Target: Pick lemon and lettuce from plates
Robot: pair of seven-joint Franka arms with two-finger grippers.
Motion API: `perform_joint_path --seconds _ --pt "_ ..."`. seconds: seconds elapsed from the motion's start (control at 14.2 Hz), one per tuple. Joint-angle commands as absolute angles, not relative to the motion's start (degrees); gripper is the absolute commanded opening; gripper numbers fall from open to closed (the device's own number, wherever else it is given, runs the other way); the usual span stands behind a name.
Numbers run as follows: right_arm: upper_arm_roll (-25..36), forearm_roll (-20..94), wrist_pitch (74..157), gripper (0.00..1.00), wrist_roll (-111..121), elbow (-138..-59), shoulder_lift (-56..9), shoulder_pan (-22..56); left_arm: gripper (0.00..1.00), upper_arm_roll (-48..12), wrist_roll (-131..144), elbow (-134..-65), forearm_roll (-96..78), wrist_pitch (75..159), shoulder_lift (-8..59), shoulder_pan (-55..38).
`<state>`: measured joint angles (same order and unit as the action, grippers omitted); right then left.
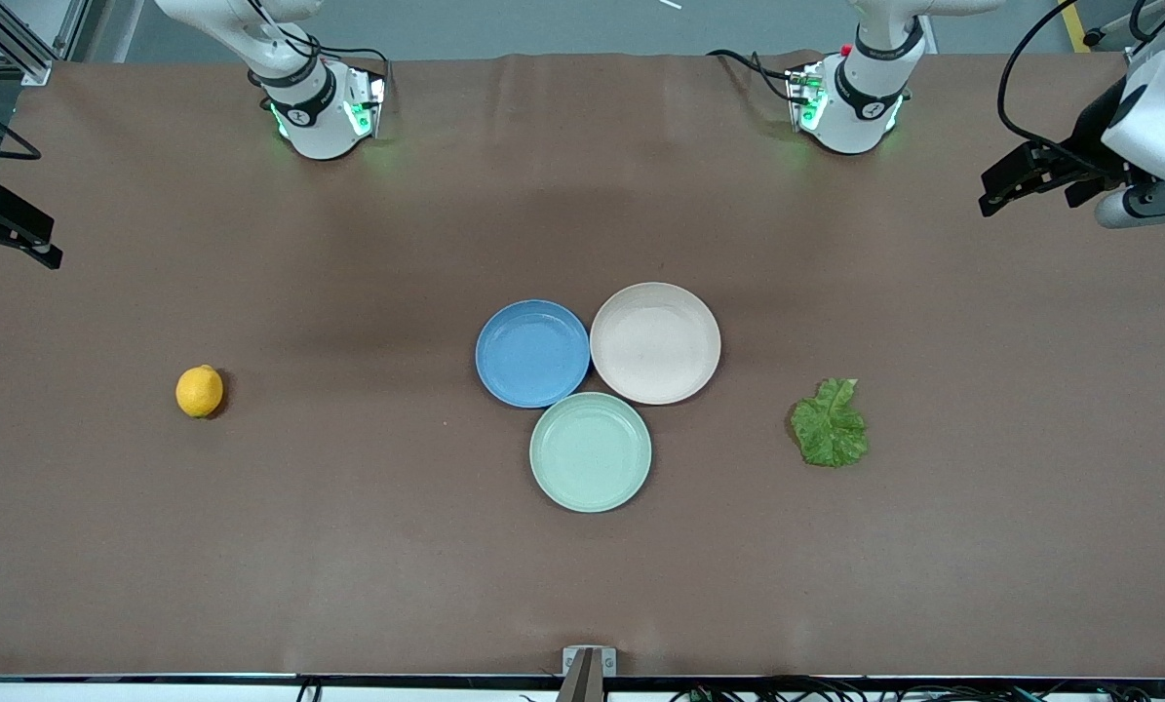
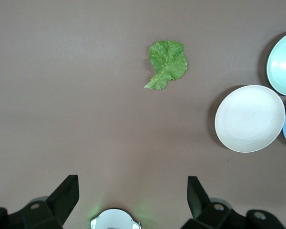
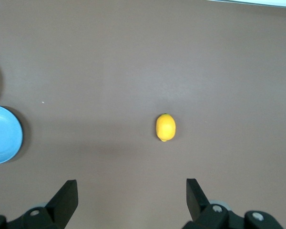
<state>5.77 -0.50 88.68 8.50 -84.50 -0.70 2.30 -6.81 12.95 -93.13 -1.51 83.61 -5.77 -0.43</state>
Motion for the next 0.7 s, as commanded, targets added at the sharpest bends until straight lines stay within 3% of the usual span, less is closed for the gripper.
perform_joint_path --seconds 0.0,0.63 --pt "6.2 2.1 87.6 1.00 8.2 -82.9 -1.3 1.8 1.00 -8.8 12.0 -94.5 -1.6 84.6 -7.4 1.8" --pt "6.1 1.4 87.6 1.00 8.2 -82.9 -1.1 1.9 1.00 -9.4 11.9 -93.4 1.5 86.7 -6.9 2.3"
